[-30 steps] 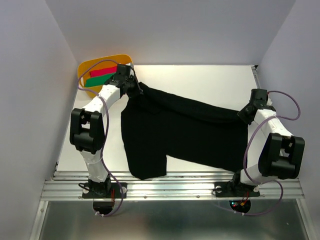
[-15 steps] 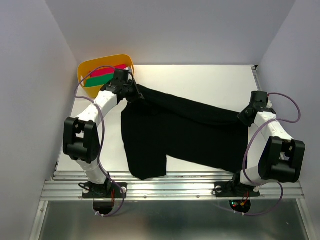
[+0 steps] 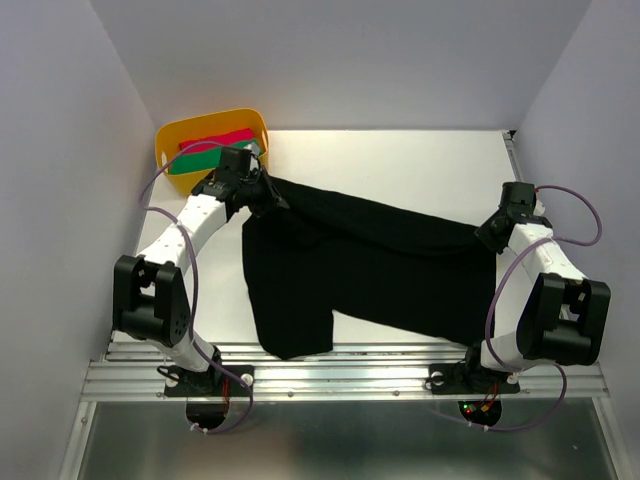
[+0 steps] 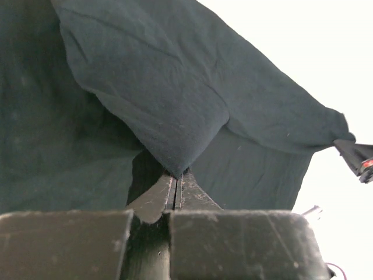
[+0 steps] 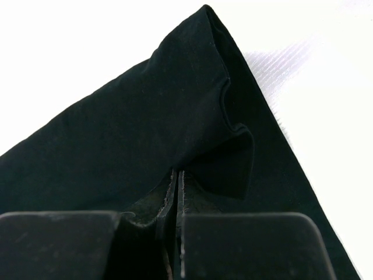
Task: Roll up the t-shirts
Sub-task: Fold the T-shirt at the center of the board.
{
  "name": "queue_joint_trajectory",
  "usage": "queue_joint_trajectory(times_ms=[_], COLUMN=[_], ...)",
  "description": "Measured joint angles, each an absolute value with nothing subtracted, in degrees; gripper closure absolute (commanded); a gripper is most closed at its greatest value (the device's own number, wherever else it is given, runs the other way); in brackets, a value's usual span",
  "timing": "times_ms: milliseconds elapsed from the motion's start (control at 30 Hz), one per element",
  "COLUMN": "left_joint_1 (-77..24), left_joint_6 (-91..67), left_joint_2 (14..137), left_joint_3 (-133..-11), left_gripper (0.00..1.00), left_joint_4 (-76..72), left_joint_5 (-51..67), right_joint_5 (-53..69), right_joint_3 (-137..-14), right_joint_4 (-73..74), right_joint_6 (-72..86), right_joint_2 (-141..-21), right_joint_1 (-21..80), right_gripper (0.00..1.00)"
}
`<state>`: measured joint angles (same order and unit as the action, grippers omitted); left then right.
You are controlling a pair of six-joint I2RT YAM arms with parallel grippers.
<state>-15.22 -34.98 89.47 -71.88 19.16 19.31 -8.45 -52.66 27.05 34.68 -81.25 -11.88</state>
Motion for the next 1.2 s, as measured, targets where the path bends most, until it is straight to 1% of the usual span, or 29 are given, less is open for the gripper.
queue_joint_trajectory(times_ms=[200, 300, 400, 433, 467, 500, 600, 767, 1033, 1100, 1200], left_joint_1=[-14.2, -13.9, -13.6, -13.6, -13.4, -13.4, -13.4, -13.4, -13.4, -13.4, -13.4], left_joint_6=[-35.8, -35.8, -35.6, -35.3, -35.0, -34.9, -34.3, -33.3, -33.0, -32.9, -32.8], left_joint_2=[89.9, 91.1, 92.8, 93.5, 94.1, 94.7, 95.5, 95.5, 95.5, 95.5, 95.5], left_joint_3=[-67.5, -66.8, -66.7, -66.7, -66.7, -66.7, -66.6, -66.0, -65.2, -65.2, -65.2], left_gripper=[1.0, 1.0, 1.0, 1.0, 1.0, 1.0, 1.0, 1.0, 1.0, 1.0, 1.0], left_joint_4=[19.4, 19.1, 18.8, 18.6, 18.5, 18.5, 18.5, 18.5, 18.4, 18.4, 18.4], left_joint_5=[21.7, 21.7, 21.1, 20.7, 20.4, 20.1, 19.1, 17.9, 17.6, 17.5, 17.4], right_joint_5=[-8.6, -8.6, -8.6, -8.6, -8.6, -8.6, -8.6, -9.1, -8.1, -8.1, -8.1], right_joint_3=[-52.5, -51.5, -50.4, -50.1, -50.0, -50.0, -50.0, -50.2, -53.0, -53.5, -54.2], right_joint_4=[27.0, 26.6, 26.7, 26.7, 26.7, 26.6, 26.7, 28.1, 31.5, 31.6, 31.1], right_joint_6=[34.5, 34.3, 34.2, 34.0, 34.0, 33.6, 32.8, 31.9, 31.3, 31.6, 33.7], right_joint_2=[-81.3, -81.3, -81.3, -81.3, -81.3, -81.3, -80.7, -77.1, -71.7, -70.7, -70.5], right_joint_1=[-11.9, -11.9, -11.9, -11.9, -11.9, -11.9, -11.9, -11.9, -11.3, -8.4, 2.6], right_gripper=[0.99, 0.96, 0.78, 0.67, 0.61, 0.56, 0.48, 0.43, 0.46, 0.46, 0.46])
